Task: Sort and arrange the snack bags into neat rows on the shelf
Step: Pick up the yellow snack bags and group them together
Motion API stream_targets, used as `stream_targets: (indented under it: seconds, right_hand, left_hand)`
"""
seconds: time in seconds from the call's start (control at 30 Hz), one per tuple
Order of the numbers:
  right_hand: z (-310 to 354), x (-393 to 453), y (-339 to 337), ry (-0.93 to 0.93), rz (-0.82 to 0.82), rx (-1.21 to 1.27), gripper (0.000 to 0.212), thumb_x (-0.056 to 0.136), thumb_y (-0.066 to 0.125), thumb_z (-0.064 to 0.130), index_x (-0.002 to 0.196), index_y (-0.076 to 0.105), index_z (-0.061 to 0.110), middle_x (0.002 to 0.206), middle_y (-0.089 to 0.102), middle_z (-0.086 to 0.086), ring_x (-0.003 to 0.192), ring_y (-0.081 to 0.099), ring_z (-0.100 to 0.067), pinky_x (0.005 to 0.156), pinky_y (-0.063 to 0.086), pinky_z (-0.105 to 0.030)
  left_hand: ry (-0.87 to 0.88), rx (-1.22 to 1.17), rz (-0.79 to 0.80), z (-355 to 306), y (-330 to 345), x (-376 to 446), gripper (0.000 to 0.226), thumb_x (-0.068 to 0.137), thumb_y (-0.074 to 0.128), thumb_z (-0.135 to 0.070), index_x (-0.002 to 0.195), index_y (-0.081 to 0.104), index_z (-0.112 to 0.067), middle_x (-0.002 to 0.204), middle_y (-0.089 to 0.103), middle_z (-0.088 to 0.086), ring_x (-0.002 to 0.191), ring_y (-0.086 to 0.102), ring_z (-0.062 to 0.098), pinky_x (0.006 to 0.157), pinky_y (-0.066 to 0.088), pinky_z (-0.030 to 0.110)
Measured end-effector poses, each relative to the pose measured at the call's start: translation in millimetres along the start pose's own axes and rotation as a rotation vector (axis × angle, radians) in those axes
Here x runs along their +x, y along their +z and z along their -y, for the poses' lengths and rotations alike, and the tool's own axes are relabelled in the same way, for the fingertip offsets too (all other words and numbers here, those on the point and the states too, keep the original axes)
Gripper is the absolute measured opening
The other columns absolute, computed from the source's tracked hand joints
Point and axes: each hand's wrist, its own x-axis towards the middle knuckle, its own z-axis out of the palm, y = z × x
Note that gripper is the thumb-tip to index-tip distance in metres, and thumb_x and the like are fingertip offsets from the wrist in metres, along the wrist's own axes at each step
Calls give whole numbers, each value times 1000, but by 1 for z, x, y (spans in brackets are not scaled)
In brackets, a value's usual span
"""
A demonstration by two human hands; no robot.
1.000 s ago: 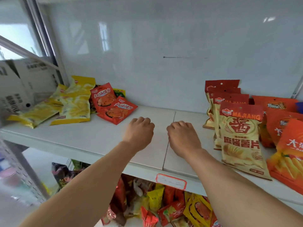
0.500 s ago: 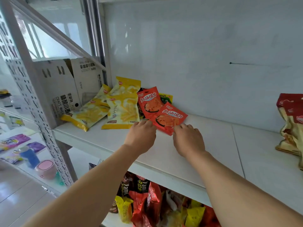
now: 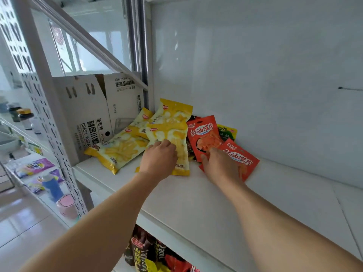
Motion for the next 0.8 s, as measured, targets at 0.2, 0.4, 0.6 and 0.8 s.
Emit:
stream_targets:
  seconds: [0.2, 0.4, 0.6, 0.8]
  right_hand:
    - [43, 35, 30, -12, 56, 136, 42, 99, 45, 50, 117, 57, 14, 116, 62, -7, 103, 60, -28, 71, 45, -35]
    - [86, 59, 51, 201, 43, 189, 77, 87, 49, 71, 136, 47, 12, 130, 60, -8, 122, 54, -32, 84, 47, -40]
    - [104, 68, 76, 378, -6, 329, 86, 73, 64, 75, 132, 48, 15, 124, 64, -5, 112, 62, -30, 84, 53, -43]
    - [108, 67, 78, 489, -57, 413, 77, 71, 70, 69, 125, 54, 17, 115, 67, -1, 102, 65, -27, 77, 53, -40]
  left_hand:
    - [-206, -73, 25, 59, -4, 22, 36, 103, 41, -33, 126, 63, -18, 132, 59, 0, 119, 55, 25, 87, 49, 37]
    - [-297, -162, 28, 113, -7, 48, 38, 101, 43, -33, 131, 62, -19, 133, 59, 2, 117, 56, 26, 82, 45, 35]
    - [-273, -245, 81, 146, -2, 68, 37, 101, 43, -34, 129, 62, -17, 128, 60, 8, 115, 56, 30, 85, 48, 38]
    - [-351, -264, 289, 171, 9, 81, 50, 96, 44, -39, 135, 50, -8, 137, 52, 16, 124, 49, 36, 100, 45, 45]
